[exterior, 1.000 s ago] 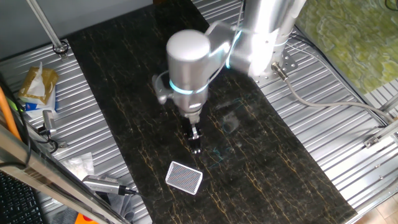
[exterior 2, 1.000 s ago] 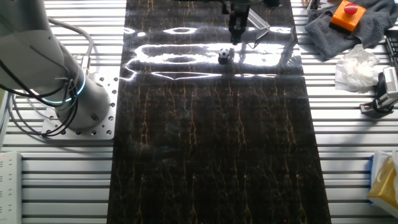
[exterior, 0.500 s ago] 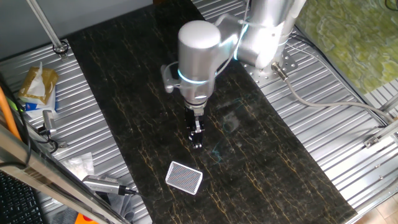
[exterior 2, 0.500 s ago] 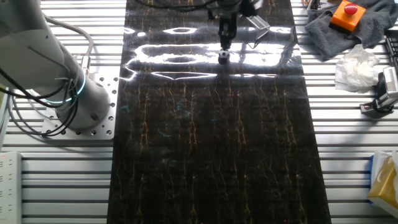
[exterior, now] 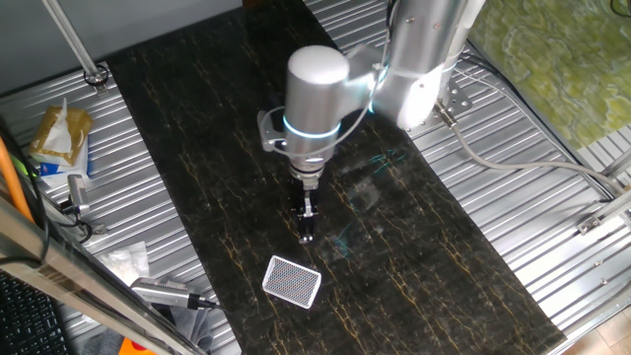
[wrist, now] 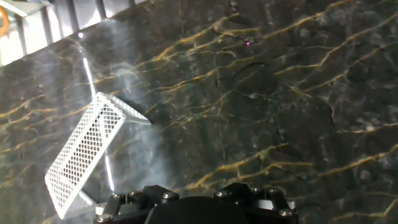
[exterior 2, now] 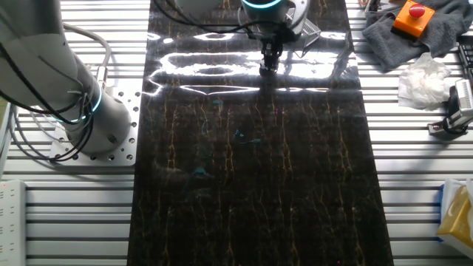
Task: Push the soccer ball into the goal
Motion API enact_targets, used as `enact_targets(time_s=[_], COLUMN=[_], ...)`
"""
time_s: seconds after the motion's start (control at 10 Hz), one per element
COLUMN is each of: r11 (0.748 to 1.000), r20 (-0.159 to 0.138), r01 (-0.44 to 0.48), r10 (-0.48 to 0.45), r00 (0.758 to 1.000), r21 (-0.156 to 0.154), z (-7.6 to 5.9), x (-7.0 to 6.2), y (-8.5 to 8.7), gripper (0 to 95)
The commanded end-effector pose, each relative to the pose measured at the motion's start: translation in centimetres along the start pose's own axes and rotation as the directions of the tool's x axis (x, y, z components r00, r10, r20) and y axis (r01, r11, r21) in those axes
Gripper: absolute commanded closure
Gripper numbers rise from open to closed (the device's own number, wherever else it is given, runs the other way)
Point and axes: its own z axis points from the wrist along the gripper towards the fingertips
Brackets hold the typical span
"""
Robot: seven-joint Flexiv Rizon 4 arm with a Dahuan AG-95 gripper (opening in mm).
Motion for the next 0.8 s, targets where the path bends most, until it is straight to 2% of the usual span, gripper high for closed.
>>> enact_targets(time_s=[0.1,0.4,0.8], r11=[1.000,0.999,0.999], r20=[0.001,0.001,-0.026], r01=[-0.002,0.001,0.023], r10=[0.002,-0.001,-0.024], r00=[1.000,1.000,0.999], r21=[-0.023,-0.035,-0.039], z=[0.0,0.3,-0.8], x=[-0.1,-0.3,-1.2], y=[0.1,0.2,0.7], gripper=[19.0,19.0,19.0])
